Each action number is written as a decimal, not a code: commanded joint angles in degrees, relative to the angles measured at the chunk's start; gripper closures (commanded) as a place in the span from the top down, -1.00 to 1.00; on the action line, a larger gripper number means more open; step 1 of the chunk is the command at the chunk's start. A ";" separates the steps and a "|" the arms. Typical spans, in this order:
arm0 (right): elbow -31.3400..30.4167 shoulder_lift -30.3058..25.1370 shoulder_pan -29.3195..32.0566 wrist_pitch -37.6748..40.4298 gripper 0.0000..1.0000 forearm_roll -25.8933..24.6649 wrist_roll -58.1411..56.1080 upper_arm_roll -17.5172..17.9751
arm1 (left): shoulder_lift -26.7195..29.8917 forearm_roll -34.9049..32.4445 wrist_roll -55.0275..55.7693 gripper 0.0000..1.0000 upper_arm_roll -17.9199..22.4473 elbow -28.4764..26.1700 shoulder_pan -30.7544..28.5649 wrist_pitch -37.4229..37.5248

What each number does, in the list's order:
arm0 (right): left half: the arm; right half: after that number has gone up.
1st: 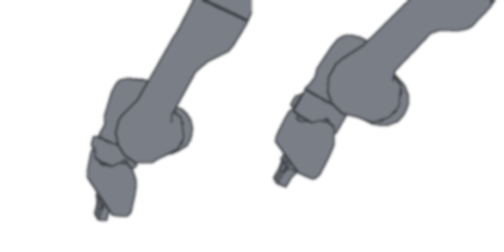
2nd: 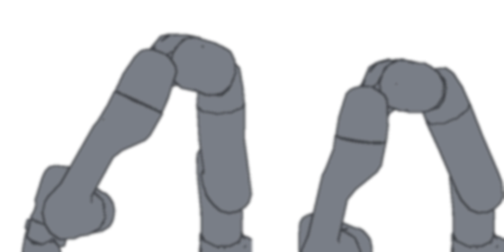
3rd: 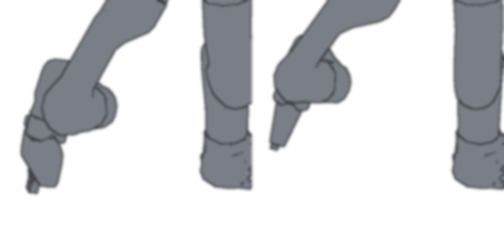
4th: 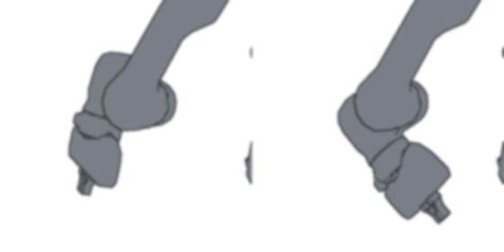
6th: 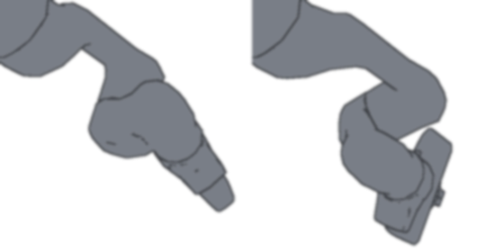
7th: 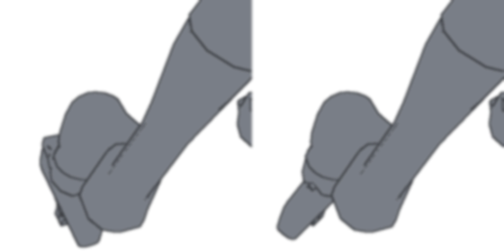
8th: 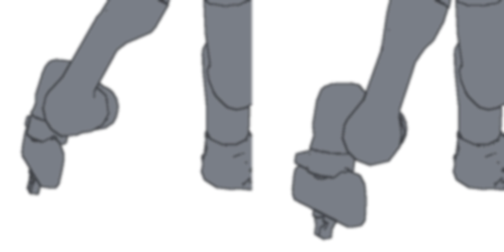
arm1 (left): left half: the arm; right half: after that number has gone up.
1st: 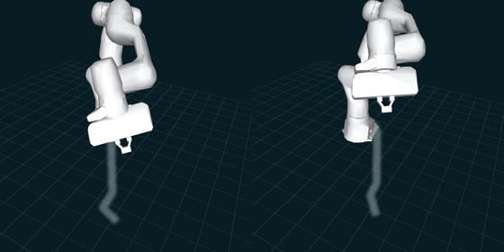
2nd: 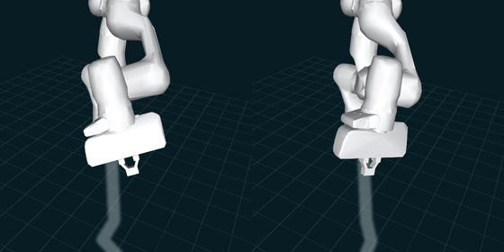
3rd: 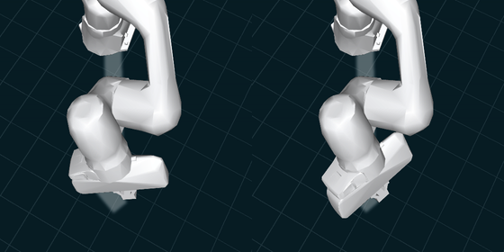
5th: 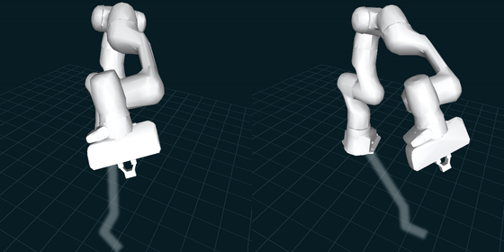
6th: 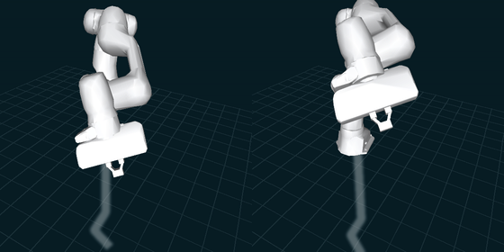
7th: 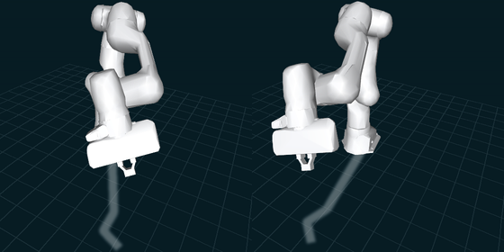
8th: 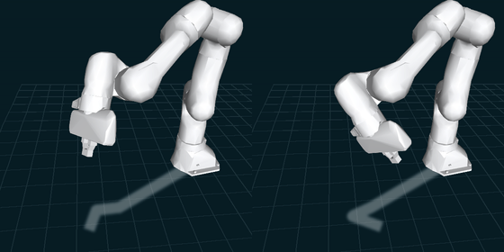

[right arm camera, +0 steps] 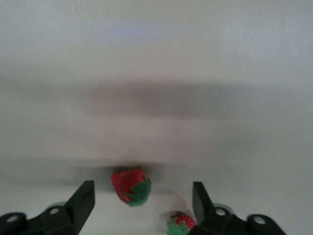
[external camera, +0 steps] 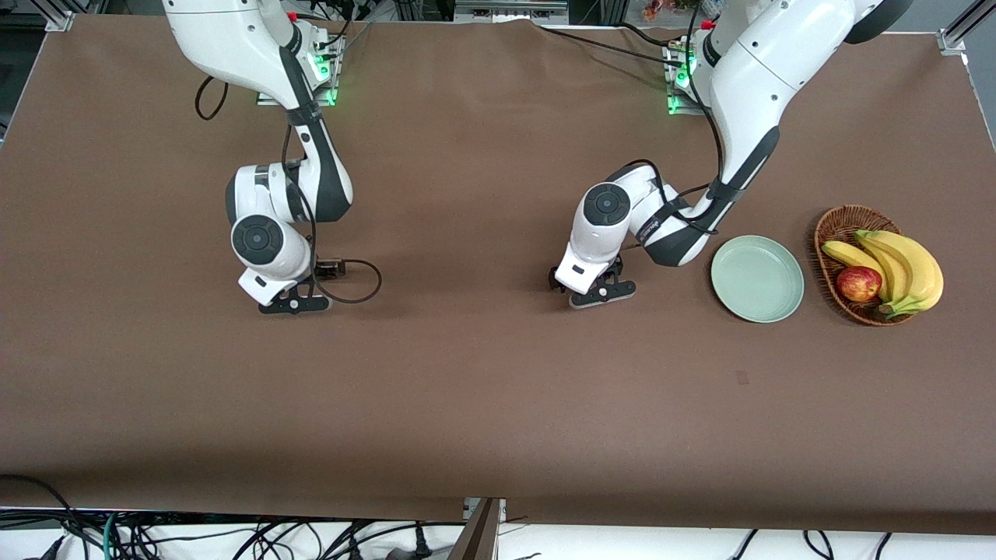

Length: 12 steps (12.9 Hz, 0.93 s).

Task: Collect all strawberries into plate
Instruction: 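Grasp the strawberry with the left gripper while the right gripper reaches another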

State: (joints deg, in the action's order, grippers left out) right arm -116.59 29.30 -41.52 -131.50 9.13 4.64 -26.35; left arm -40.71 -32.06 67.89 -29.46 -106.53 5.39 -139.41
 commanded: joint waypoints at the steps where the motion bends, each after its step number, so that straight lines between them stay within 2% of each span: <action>1: -4.61 -3.37 -0.58 -2.27 0.60 2.19 -1.04 0.07 | 0.45 -0.20 0.93 -0.17 -0.34 -0.17 0.06 2.20; 2: -4.78 -3.29 -0.58 -2.36 0.53 3.25 -1.13 0.25 | 0.54 1.29 0.67 -0.46 -0.34 -0.16 -0.03 2.39; 3: -4.87 -3.29 -0.58 -2.36 0.52 3.61 -1.13 0.25 | 0.89 2.09 0.58 -0.67 -0.34 0.27 -0.12 2.82; 5: -4.87 -2.76 -0.58 -3.23 0.50 4.13 -1.30 0.25 | 2.38 5.58 -2.13 -0.88 -0.43 1.06 -0.73 4.66; 7: -4.52 -1.45 -0.41 -5.17 0.48 6.32 -2.96 0.25 | 5.97 15.49 -13.16 -0.90 1.15 2.11 -1.43 8.43; 8: -4.35 -0.92 -0.23 -5.26 0.45 9.29 -4.89 0.25 | 8.95 20.41 -19.84 -0.90 3.59 2.12 -1.96 10.80; 10: -4.35 -0.13 -0.06 -5.26 0.41 13.44 -8.50 0.25 | 14.32 29.91 -34.50 -0.90 10.52 1.77 -1.96 17.11; 12: -4.35 -0.12 0.12 -5.35 0.30 13.72 -9.13 0.25 | 17.76 33.37 -47.27 -0.90 17.73 1.07 -2.05 21.97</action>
State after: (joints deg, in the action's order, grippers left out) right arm -119.97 29.69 -41.67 -135.78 21.01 -2.33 -26.17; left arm -27.21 -2.27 30.95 -16.78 -103.17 3.49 -120.76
